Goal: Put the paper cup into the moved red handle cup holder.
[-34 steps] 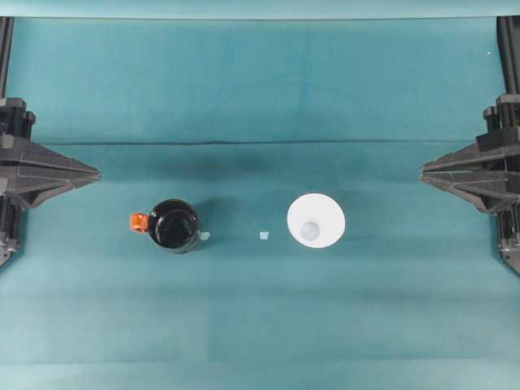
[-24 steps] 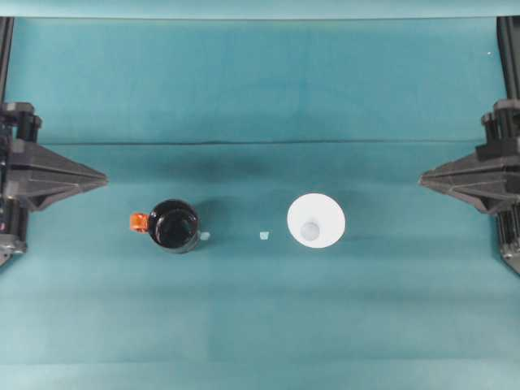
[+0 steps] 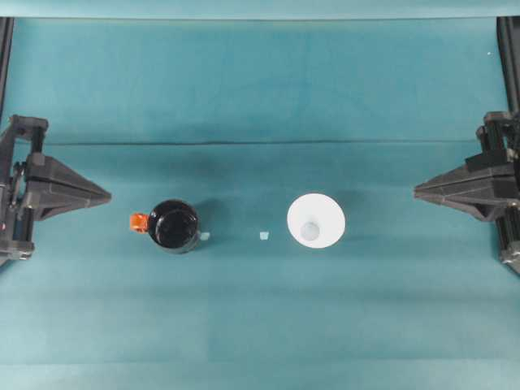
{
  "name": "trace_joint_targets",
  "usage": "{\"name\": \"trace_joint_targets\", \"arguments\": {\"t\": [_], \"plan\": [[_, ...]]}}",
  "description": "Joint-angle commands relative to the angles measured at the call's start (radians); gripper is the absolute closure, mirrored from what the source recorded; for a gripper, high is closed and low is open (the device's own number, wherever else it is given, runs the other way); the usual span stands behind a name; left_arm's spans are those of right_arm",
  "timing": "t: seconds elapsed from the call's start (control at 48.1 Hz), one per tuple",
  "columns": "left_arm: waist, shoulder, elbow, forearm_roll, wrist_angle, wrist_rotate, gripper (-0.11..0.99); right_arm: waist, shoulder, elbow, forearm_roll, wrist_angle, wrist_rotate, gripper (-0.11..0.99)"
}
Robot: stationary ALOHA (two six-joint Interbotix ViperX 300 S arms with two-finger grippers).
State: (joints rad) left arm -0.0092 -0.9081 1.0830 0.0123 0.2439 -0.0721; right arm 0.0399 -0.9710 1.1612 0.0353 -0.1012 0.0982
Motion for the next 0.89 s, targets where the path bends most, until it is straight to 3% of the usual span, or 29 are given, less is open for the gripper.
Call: {"name": "trace_joint_targets", "arguments": {"t": [0.0, 0.125, 0.54, 0.665, 0.748, 0.872], "plan": [[-0.003, 0.006, -0.04, 0.002, 0.075, 0.002, 0.85, 0.003, 0.005, -0.026, 0.002, 0.015, 0.012, 0.98], [-0.005, 0.006, -0.051, 0.002, 0.133, 0.0, 0.85, 0.003, 0.005, -0.029, 0.002, 0.026, 0.012, 0.98], [0.0, 0.112, -0.077, 0.003, 0.161, -0.015, 0.85, -0.002, 0.005, -0.029, 0.006, 0.048, 0.015, 0.98], [0.011, 0.141, -0.081, 0.003, 0.199, -0.017, 0.85, -0.002, 0.005, -0.031, 0.008, 0.051, 0.015, 0.99], [0.032, 0.147, -0.084, 0.005, 0.238, -0.018, 0.85, -0.002, 0.002, -0.032, 0.006, 0.061, 0.02, 0.99], [0.038, 0.143, -0.086, 0.005, 0.245, -0.018, 0.85, -0.002, -0.011, -0.032, 0.008, 0.095, 0.04, 0.99]]}}
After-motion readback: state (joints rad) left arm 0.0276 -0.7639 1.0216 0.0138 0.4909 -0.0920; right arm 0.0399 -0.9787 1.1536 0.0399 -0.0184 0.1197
